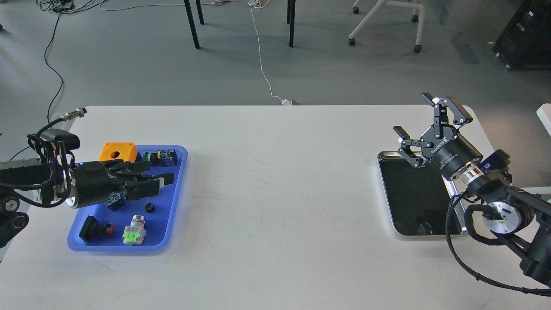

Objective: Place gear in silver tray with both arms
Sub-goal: 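Lower the left gripper and grasp the small black gear in the blue tray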

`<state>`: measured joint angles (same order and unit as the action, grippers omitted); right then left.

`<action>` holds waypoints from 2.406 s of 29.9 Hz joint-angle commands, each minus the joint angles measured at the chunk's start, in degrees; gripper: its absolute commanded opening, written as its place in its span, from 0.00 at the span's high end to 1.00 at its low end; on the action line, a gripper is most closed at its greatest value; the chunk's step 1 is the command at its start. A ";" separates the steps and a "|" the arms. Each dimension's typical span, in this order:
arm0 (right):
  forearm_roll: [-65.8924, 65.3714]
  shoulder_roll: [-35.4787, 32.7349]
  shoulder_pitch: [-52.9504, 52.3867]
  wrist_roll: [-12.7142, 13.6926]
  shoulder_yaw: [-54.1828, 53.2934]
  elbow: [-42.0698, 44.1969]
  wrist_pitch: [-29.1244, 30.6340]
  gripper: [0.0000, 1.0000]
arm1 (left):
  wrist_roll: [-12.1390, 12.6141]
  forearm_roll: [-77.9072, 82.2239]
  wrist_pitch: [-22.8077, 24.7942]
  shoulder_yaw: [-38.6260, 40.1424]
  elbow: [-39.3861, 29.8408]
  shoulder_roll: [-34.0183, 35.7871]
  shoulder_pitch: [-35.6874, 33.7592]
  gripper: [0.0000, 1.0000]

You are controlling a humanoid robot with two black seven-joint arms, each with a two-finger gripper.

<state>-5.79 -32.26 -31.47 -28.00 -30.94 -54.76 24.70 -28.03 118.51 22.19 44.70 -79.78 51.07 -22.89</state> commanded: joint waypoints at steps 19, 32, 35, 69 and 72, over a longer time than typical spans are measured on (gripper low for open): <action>0.08 -0.52 0.18 0.00 -0.08 -0.53 0.08 0.01 | 0.03 6.49 -4.52 -18.24 16.32 -4.92 -12.27 0.37; 0.08 -0.70 0.27 0.00 -0.08 -0.53 0.08 0.01 | 0.03 6.49 -4.96 -19.30 20.72 -7.21 -12.18 0.47; 0.08 -0.61 0.35 0.00 -0.08 -0.53 0.08 0.01 | 0.03 6.49 -5.14 -19.39 21.68 -7.38 -12.18 0.47; 0.08 -0.70 0.70 0.00 -0.43 -0.61 0.08 0.01 | 0.03 6.49 -5.58 -19.48 25.20 -9.05 -12.53 0.88; 0.08 -0.70 0.70 0.00 -0.52 -0.61 0.08 0.01 | 0.03 6.49 -5.40 -19.30 22.75 -9.23 -14.37 0.88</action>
<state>-5.71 -32.96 -30.74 -28.00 -31.39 -55.37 24.79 -27.93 125.05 16.76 25.17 -54.78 42.02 -35.66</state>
